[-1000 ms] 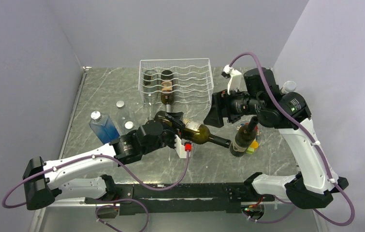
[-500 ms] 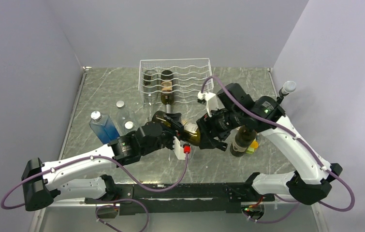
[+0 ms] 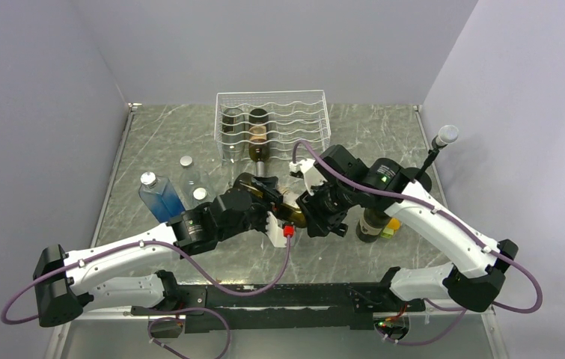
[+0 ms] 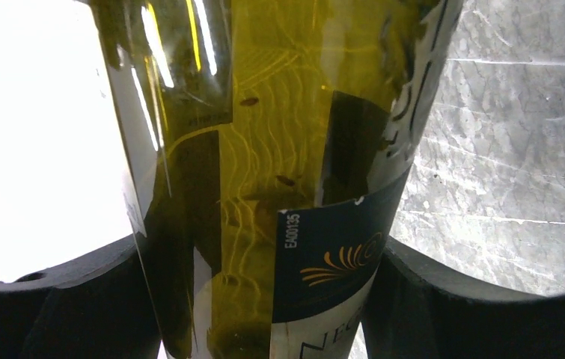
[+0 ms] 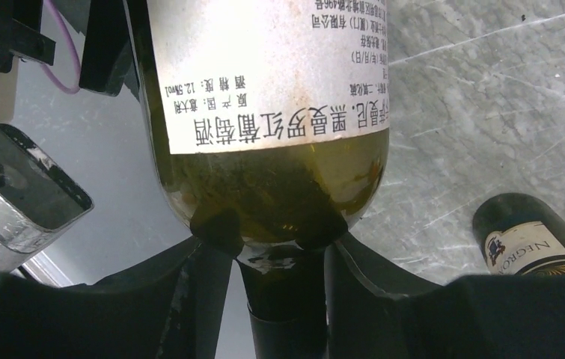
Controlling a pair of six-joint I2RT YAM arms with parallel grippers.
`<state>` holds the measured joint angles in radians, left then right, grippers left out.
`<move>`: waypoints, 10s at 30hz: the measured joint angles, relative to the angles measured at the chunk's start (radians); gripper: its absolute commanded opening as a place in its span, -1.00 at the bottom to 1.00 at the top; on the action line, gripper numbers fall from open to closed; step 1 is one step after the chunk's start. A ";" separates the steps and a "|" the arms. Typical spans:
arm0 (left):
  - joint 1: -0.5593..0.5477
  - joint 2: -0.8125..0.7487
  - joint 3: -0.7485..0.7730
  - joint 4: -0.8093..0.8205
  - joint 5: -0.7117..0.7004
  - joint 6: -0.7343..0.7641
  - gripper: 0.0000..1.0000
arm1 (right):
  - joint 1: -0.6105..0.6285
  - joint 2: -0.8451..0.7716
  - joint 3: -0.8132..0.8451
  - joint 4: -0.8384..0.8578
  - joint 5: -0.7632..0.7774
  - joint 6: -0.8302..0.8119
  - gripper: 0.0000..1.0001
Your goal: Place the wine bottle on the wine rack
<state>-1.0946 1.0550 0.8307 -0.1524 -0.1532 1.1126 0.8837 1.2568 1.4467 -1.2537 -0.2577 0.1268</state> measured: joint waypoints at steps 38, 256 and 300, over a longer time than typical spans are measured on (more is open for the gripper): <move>0.018 -0.029 0.089 0.280 -0.099 -0.385 0.99 | 0.065 0.021 -0.023 0.092 0.502 0.401 -1.00; -0.032 0.085 -0.173 0.346 0.402 -1.369 -0.99 | -0.365 -0.395 -0.199 0.493 -0.172 0.386 0.93; 0.018 0.299 0.155 0.182 0.100 0.117 -0.99 | -0.365 -0.410 -0.282 0.167 -0.071 0.169 0.26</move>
<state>-1.0767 1.3544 0.9855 0.0292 -0.0536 1.2293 0.5190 0.8467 1.1648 -1.0866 -0.3283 0.2958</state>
